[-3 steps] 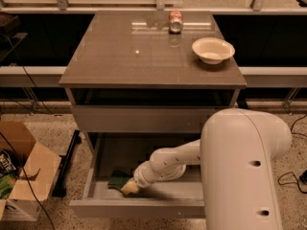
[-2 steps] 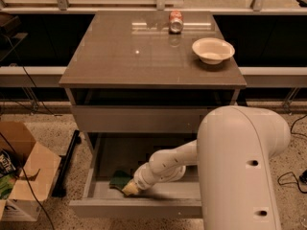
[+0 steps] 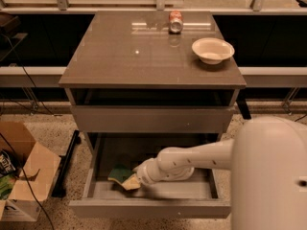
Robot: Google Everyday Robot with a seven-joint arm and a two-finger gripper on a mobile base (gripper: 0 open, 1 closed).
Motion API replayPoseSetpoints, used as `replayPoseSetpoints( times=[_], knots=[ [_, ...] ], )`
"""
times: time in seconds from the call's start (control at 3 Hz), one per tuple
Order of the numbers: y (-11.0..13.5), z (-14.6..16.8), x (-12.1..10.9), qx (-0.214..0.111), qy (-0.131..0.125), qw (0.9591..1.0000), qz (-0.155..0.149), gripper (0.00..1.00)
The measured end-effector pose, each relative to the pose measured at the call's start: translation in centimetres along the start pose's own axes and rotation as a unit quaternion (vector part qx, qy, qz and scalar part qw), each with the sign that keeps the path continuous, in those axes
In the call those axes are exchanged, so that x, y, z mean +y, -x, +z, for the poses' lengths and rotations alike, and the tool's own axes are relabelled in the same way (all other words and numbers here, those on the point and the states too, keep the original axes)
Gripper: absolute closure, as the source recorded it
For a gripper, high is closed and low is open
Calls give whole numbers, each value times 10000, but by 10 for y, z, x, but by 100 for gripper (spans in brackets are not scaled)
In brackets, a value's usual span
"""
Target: Pick sponge from middle drawer and place on counter
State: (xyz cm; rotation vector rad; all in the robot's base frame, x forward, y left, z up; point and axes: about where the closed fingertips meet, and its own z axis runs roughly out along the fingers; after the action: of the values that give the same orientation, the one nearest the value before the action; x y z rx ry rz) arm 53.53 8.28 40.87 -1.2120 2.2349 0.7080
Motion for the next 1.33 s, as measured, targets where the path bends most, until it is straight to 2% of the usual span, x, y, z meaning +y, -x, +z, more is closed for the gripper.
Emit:
replayPoseSetpoints(
  times=[0.33, 0.67, 1.0, 1.33],
  knots=[
    [38, -50, 19, -641, 293, 9971, -285, 100],
    [78, -121, 38, -1288, 568, 9871, -766, 100],
    [81, -217, 35, -1586, 409, 9812, -1022, 100],
    [103, -352, 8, -1645, -356, 9732, -1569, 100]
  ],
)
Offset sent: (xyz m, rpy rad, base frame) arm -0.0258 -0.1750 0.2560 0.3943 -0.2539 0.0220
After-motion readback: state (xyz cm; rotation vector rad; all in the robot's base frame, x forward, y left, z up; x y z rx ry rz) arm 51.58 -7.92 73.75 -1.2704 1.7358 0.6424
